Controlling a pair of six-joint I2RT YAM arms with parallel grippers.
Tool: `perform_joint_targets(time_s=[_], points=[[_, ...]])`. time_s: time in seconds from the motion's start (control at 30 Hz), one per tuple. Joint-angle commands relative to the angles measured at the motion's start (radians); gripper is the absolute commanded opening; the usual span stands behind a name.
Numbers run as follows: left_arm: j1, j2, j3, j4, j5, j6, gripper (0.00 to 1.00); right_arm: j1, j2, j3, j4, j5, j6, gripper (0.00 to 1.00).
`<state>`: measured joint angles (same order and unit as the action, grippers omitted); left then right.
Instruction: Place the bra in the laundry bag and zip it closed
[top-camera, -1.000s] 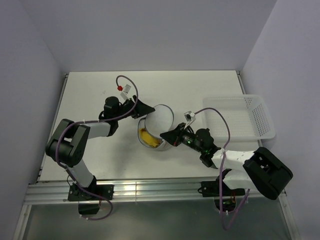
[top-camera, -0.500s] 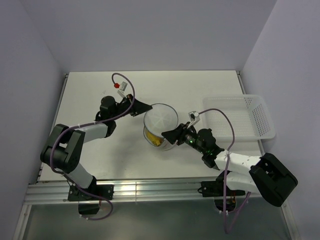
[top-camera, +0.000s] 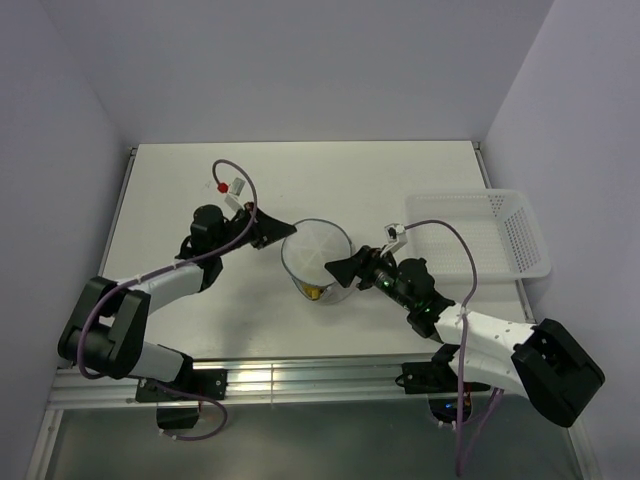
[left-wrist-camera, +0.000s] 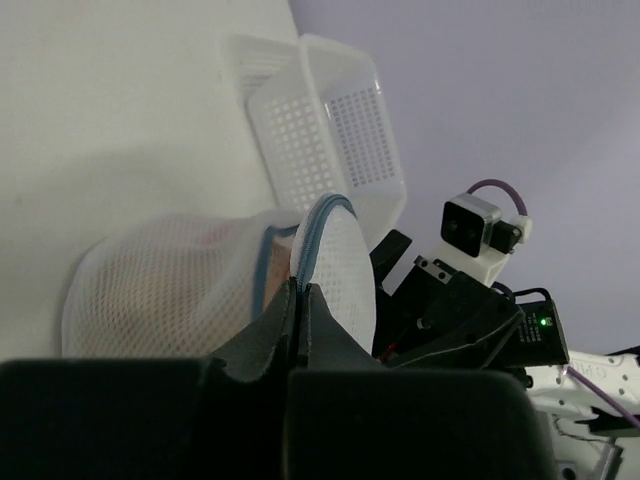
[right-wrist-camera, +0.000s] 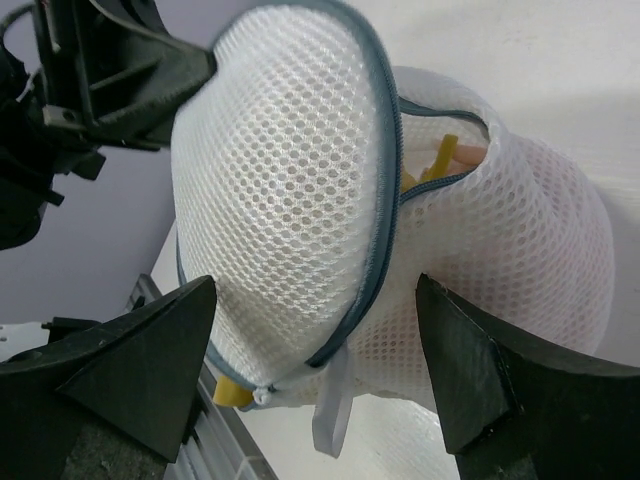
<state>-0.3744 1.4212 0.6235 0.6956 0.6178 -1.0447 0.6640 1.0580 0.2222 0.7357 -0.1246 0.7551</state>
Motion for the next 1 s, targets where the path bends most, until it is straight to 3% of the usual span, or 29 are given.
perform_joint_targets(time_s=[0.0, 0.13, 0.33, 0.4, 0.67, 0.8, 0.9, 0.97], points=[[-0.004, -0.030, -0.044, -0.047, -0.023, -0.084, 0.00, -0.004, -0.041, 0.009, -0.048, 0.048, 0.026, 0.88], [-0.004, -0.048, -0.096, 0.039, -0.015, -0.199, 0.00, -0.004, -0.068, 0.026, -0.111, 0.017, 0.046, 0.87], [-0.026, -0.114, -0.133, -0.019, -0.035, -0.253, 0.00, -0.003, -0.130, 0.063, -0.277, 0.014, 0.040, 0.92], [-0.027, -0.123, -0.142, -0.057, -0.042, -0.247, 0.00, -0.003, -0.136, 0.084, -0.340, -0.003, 0.036, 0.95], [-0.029, -0.071, -0.125, -0.165, -0.075, -0.170, 0.00, 0.000, -0.162, 0.075, -0.398, -0.038, 0.104, 0.92], [-0.034, -0.036, -0.096, -0.185, -0.096, -0.132, 0.09, 0.000, -0.138, 0.072, -0.378, -0.059, 0.131, 0.84], [-0.043, -0.025, -0.076, -0.197, -0.113, -0.114, 0.12, 0.000, -0.145, 0.085, -0.407, -0.053, 0.133, 0.91], [-0.050, -0.019, -0.064, -0.208, -0.119, -0.107, 0.21, 0.000, -0.171, 0.094, -0.470, -0.040, 0.125, 0.95]])
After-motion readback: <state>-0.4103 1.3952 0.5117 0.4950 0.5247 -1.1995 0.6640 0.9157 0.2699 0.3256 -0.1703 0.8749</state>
